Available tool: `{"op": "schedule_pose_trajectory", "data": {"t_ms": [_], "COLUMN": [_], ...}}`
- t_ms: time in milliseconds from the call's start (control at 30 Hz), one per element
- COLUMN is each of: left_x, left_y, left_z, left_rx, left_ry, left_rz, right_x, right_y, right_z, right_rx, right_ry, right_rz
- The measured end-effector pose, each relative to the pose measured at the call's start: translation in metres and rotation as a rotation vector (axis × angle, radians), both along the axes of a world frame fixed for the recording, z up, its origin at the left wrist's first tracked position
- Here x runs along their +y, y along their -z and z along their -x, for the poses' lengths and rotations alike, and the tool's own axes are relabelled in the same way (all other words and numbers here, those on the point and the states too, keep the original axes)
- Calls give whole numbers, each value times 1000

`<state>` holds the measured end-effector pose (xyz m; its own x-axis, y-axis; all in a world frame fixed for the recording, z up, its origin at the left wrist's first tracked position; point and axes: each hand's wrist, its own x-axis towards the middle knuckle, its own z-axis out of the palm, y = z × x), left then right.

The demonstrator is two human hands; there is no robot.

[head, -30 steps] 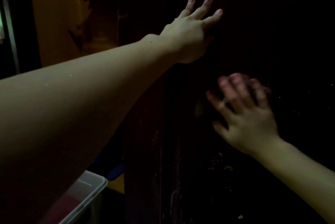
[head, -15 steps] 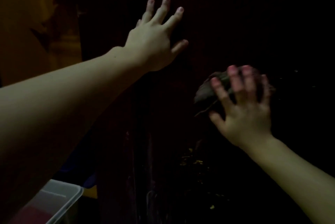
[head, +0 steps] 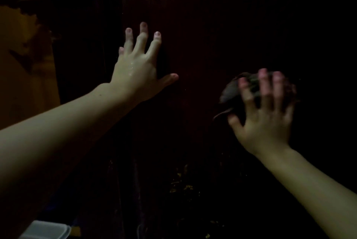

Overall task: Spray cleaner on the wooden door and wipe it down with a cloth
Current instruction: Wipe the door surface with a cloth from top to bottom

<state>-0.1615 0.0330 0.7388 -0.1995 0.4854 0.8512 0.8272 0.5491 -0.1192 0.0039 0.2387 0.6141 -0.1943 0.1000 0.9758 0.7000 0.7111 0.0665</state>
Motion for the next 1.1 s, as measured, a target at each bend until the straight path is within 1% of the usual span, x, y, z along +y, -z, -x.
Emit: {"op": "schedule_pose_trajectory", "data": {"t_ms": [67, 100, 133, 200, 267, 333, 367, 433, 500, 533, 600, 667, 700, 733, 800, 833, 867, 933, 1100], "left_x": [2, 3, 3, 2, 1, 1, 1, 0, 1, 5, 18, 36, 46, 51, 64, 66, 68, 73, 90], "left_y": [0, 0, -1, -1, -1, -2, -2, -5, -7, -7, -5, -5, -6, -8, -16, -19, -23, -24, -16], "left_z": [-1, -1, -2, -2, -2, -3, -4, -5, -9, -13, -26, -43, -52, -58, -69, -70, -71, -73, -80], "left_rx": [-10, -11, -5, 17, 29, 30, 23, 4, 30, 70, 139, 139, 139, 154, 227, 255, 273, 294, 336], "left_ry": [-1, -3, -7, -16, -26, -32, -34, -35, -15, -5, 5, 0, 3, 0, -3, -16, -21, -16, 13], "left_rz": [-4, -4, -3, -7, -15, -20, -22, -27, -17, 20, 119, 177, 192, 210, 266, 293, 311, 319, 291], "right_x": [-9, -22, -35, -59, -66, -49, -36, -4, 23, 31, 35, 23, 14, 3, -7, -6, 2, 30, 98], "right_y": [-2, -3, -4, 0, 1, -1, -1, -1, -2, -1, 0, 0, 0, 1, 4, 3, 1, 1, 7], "right_z": [5, 17, 32, 62, 72, 59, 46, 12, -24, -37, -44, -33, -24, -10, 1, -1, -9, -39, -114], "right_rx": [133, 166, 146, -28, -177, -214, -200, -84, 96, 162, 226, 254, 225, 142, -87, -169, -201, -153, 129], "right_ry": [19, 8, -20, -78, -109, -117, -107, -45, 21, 41, 53, 44, 30, 11, -8, -21, -19, 4, 118], "right_rz": [132, 163, 147, -9, -167, -261, -264, -160, 51, 139, 219, 221, 186, 117, -65, -135, -179, -162, 120]}}
